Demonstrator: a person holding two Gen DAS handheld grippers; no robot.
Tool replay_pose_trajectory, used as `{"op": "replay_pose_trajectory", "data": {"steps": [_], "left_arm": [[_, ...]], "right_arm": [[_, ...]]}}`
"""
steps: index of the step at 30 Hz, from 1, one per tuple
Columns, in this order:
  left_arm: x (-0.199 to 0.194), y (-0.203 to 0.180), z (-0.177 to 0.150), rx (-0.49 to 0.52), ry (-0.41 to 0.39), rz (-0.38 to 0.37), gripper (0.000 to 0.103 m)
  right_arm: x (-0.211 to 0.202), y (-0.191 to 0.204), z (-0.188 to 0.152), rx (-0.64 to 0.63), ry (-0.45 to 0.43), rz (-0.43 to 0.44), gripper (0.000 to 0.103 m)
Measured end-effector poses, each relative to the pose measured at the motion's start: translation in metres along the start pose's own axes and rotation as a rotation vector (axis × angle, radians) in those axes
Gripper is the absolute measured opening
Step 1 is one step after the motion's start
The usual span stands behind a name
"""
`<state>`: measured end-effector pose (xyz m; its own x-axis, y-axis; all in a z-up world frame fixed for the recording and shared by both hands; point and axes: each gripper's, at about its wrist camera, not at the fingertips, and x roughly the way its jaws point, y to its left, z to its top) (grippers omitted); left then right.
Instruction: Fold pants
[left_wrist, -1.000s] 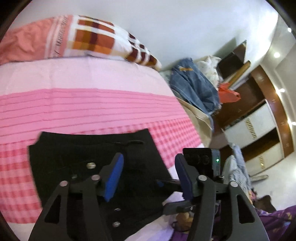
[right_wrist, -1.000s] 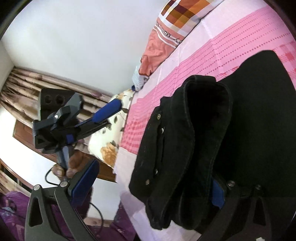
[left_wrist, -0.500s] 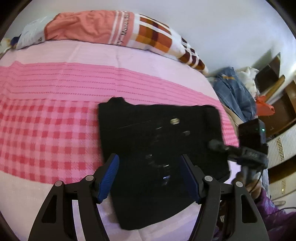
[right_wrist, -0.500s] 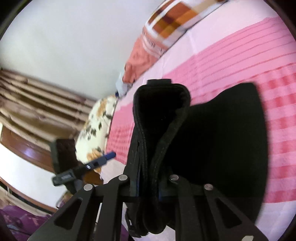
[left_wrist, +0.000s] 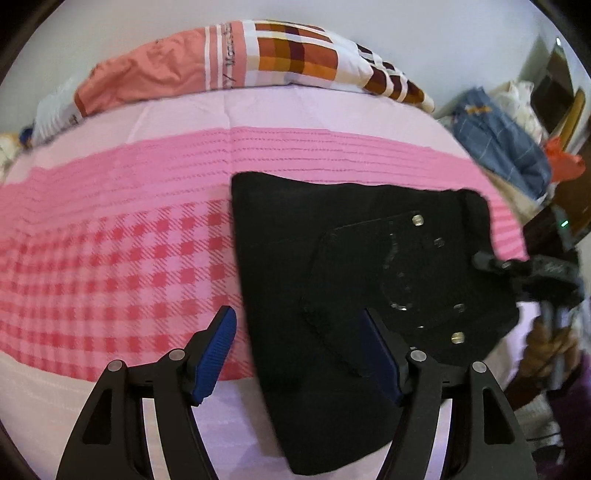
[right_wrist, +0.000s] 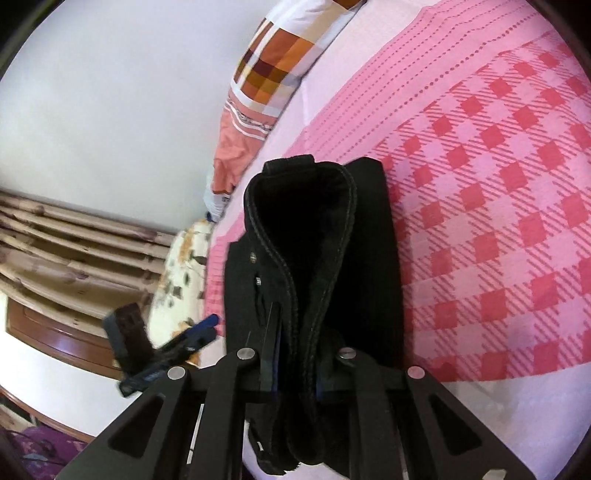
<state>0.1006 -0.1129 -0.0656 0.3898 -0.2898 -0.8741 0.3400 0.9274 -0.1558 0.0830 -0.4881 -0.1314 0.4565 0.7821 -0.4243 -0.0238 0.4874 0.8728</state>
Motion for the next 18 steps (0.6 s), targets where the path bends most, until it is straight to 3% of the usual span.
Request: {"op": "replay_pose_trajectory", "data": {"steps": [3,6,9,12,14,18], "left_arm": [[-0.003,0.002,0.0,0.013,-0.025,0.037,0.074],[-0.002,0.01,0.001,-0.017,-0.036,0.038,0.076],[0.002,0.017,-0.001,-0.036,-0.018,0.03,0.076],[0.006,0.022,-0.005,-0.047,-0.009,0.039,0.076],[0.007,0.024,-0.005,-0.055,-0.005,0.044,0.076],[0.008,0.023,-0.006,-0.042,-0.012,0.054,0.076]], "right_arm": [[0.001,0.005,-0.002,-0.027,0.004,0.01,0.013],[0.011,-0.011,0.001,-0.014,0.044,-0.032,0.014],[0.009,-0.028,0.0,0.072,0.053,0.034,0.02],[0.006,-0.021,-0.003,0.049,0.046,0.02,0.026],[0.002,-0.019,-0.004,0.06,0.035,0.036,0.042],[-0.01,-0.011,-0.005,0.042,0.006,0.024,0.057]]}}
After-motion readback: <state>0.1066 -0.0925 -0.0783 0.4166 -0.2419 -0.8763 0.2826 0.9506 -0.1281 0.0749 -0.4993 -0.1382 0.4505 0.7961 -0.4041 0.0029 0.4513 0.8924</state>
